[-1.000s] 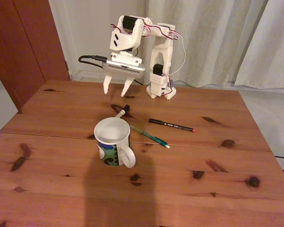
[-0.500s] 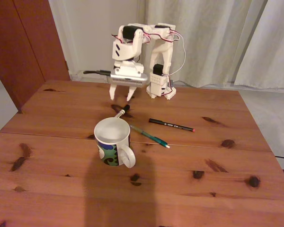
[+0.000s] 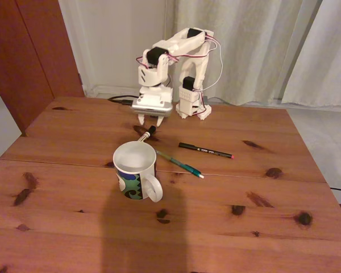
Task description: Clean up the desk and place the pens and markers into the cup
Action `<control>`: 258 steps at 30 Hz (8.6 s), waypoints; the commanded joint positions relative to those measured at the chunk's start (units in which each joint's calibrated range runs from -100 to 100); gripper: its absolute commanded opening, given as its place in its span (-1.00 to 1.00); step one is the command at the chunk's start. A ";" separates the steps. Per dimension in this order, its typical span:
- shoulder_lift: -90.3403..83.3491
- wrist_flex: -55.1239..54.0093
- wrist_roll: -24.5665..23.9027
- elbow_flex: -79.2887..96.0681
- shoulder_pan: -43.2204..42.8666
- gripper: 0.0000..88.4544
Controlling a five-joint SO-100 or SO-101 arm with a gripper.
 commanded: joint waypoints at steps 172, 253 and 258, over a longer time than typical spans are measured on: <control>5.17 14.69 -3.14 -36.87 -4.48 -0.98; 13.20 18.04 -1.20 -54.36 -3.75 -0.98; 15.02 15.72 -1.20 -54.36 -3.83 -0.98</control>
